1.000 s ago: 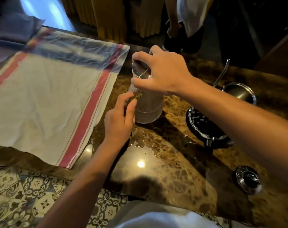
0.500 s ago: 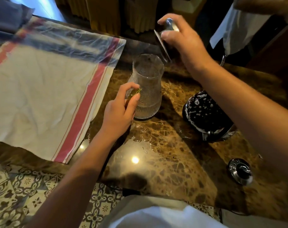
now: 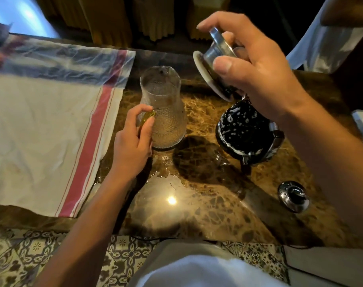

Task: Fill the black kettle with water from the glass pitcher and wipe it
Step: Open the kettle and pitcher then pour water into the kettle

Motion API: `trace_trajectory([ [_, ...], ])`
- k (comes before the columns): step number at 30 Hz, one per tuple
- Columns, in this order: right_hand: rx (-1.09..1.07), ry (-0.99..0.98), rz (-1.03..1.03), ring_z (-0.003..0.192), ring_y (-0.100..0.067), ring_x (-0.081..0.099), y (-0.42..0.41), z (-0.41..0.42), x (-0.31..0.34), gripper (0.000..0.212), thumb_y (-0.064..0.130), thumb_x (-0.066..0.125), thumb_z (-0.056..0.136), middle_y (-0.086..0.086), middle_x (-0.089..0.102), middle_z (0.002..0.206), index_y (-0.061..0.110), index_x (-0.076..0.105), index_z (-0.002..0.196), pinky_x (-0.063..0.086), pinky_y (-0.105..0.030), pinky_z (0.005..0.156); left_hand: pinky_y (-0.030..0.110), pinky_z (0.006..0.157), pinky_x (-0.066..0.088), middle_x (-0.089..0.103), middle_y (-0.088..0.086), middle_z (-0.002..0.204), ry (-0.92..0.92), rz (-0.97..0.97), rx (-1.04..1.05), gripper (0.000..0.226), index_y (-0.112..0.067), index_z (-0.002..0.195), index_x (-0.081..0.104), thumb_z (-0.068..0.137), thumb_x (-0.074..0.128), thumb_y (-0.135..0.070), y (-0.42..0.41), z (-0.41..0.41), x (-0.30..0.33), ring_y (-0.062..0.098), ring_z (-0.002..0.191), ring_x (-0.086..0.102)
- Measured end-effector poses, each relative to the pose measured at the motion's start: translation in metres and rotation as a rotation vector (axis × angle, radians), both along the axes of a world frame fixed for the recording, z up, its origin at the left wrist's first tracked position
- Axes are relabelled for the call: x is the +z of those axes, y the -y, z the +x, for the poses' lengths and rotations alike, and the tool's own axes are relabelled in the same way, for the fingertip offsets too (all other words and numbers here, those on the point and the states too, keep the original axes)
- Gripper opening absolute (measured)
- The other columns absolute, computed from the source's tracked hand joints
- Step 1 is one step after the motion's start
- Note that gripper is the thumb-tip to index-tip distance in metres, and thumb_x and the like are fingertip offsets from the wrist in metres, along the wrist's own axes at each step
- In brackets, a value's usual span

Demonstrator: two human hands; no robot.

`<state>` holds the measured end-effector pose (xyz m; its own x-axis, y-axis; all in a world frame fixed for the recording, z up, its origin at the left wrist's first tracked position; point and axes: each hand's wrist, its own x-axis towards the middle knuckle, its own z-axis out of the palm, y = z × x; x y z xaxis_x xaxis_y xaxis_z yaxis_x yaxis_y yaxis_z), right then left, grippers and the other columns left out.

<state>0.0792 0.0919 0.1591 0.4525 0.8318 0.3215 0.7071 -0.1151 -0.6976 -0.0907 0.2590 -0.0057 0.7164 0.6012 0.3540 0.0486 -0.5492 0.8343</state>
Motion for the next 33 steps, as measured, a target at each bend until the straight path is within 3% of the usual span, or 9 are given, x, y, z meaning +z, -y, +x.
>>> trace_trajectory([
  [2, -0.008, 0.007, -0.004, 0.080, -0.029, 0.056, 0.010, -0.003, -0.001, 0.058, 0.056, 0.050, 0.091, -0.014, 0.054, 0.100, 0.030, 0.050, 0.143, 0.049, -0.037, 0.070, 0.021, 0.041, 0.037, 0.050, -0.002, 0.059, -0.007, -0.005, 0.007, 0.028, -0.011, 0.138, 0.049, 0.112, 0.043, -0.020, 0.001, 0.000, 0.000, 0.008, 0.048, 0.053],
  [5, -0.037, 0.012, -0.061, 0.084, -0.020, 0.055, 0.024, -0.009, -0.009, 0.062, 0.059, 0.049, 0.089, -0.006, 0.054, 0.103, 0.031, 0.050, 0.144, 0.046, -0.030, 0.072, 0.015, 0.044, 0.037, 0.053, -0.002, 0.064, -0.018, -0.014, 0.023, 0.028, -0.011, 0.139, 0.049, 0.112, 0.044, -0.019, 0.002, 0.000, 0.000, 0.005, 0.050, 0.054],
  [13, -0.077, -0.058, -0.186, 0.106, -0.002, 0.055, 0.063, -0.035, -0.056, 0.063, 0.059, 0.060, 0.083, 0.007, 0.054, 0.116, 0.044, 0.050, 0.144, 0.040, -0.007, 0.085, 0.039, 0.048, 0.045, 0.056, 0.006, 0.072, -0.012, -0.049, 0.010, 0.028, -0.013, 0.139, 0.049, 0.112, 0.043, -0.021, 0.004, -0.001, 0.000, 0.009, 0.054, 0.055],
  [16, -0.075, -0.087, -0.269, 0.115, 0.001, 0.053, 0.073, -0.045, -0.075, 0.065, 0.065, 0.062, 0.081, 0.015, 0.051, 0.125, 0.052, 0.046, 0.143, 0.041, -0.012, 0.090, 0.037, 0.049, 0.044, 0.055, 0.008, 0.080, -0.015, -0.038, 0.015, 0.028, -0.012, 0.139, 0.049, 0.112, 0.044, -0.020, 0.004, -0.001, 0.000, 0.006, 0.054, 0.053],
  [18, -0.059, -0.075, -0.349, 0.116, 0.001, 0.053, 0.079, -0.052, -0.093, 0.069, 0.068, 0.065, 0.079, 0.019, 0.051, 0.130, 0.053, 0.044, 0.144, 0.049, -0.022, 0.095, 0.033, 0.049, 0.043, 0.055, 0.009, 0.086, -0.011, -0.033, 0.020, 0.028, -0.011, 0.139, 0.049, 0.112, 0.044, -0.019, 0.005, -0.001, 0.001, 0.005, 0.055, 0.054],
  [21, -0.065, -0.003, -0.498, 0.116, -0.002, 0.053, 0.086, -0.062, -0.123, 0.077, 0.079, 0.060, 0.076, 0.019, 0.050, 0.137, 0.054, 0.039, 0.146, 0.055, -0.036, 0.097, 0.037, 0.049, 0.041, 0.052, 0.010, 0.069, -0.015, -0.015, 0.035, 0.028, -0.010, 0.138, 0.050, 0.112, 0.045, -0.018, 0.006, -0.001, 0.001, 0.011, 0.053, 0.051],
  [28, -0.094, 0.091, -0.589, 0.130, -0.012, 0.048, 0.094, -0.076, -0.173, 0.086, 0.081, 0.064, 0.075, 0.016, 0.043, 0.146, 0.054, 0.032, 0.150, 0.055, -0.041, 0.096, 0.050, 0.051, 0.043, 0.053, 0.016, 0.073, -0.023, -0.018, 0.041, 0.028, -0.011, 0.139, 0.049, 0.113, 0.044, -0.020, 0.006, -0.001, -0.001, 0.022, 0.056, 0.052],
  [33, -0.089, 0.148, -0.635, 0.129, -0.014, 0.046, 0.095, -0.085, -0.182, 0.090, 0.080, 0.065, 0.075, 0.014, 0.037, 0.152, 0.053, 0.028, 0.152, 0.052, -0.033, 0.094, 0.051, 0.051, 0.045, 0.054, 0.017, 0.076, -0.024, -0.011, 0.040, 0.028, -0.012, 0.139, 0.048, 0.113, 0.044, -0.021, 0.005, 0.000, -0.002, 0.025, 0.057, 0.053],
])
